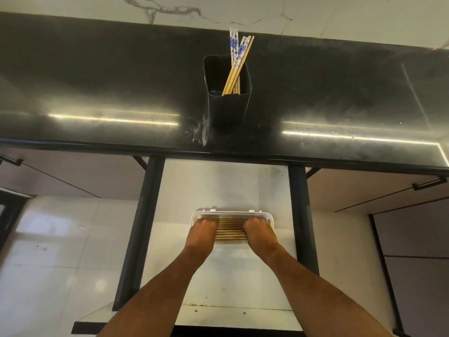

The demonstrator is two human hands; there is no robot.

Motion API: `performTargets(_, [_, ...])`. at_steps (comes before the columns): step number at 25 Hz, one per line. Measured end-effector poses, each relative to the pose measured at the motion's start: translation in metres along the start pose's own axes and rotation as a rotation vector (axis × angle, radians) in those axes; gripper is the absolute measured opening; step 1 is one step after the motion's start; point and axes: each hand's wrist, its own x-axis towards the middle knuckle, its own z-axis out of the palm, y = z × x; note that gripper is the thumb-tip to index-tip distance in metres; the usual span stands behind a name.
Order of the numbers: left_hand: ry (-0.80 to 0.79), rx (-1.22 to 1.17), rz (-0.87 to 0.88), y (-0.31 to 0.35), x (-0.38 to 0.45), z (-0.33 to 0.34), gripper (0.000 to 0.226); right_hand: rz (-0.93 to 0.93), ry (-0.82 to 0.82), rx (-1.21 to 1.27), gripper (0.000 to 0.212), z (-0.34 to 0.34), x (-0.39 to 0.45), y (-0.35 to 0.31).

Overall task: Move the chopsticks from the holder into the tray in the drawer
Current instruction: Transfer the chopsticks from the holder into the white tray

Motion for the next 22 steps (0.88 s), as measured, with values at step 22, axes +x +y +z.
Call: performTargets(22, [0.456, 0.140, 0.288, 0.024, -0.006, -0.073, 0.023, -0.085, 0.412, -0.038, 0.047, -0.066, -0.026, -0.021])
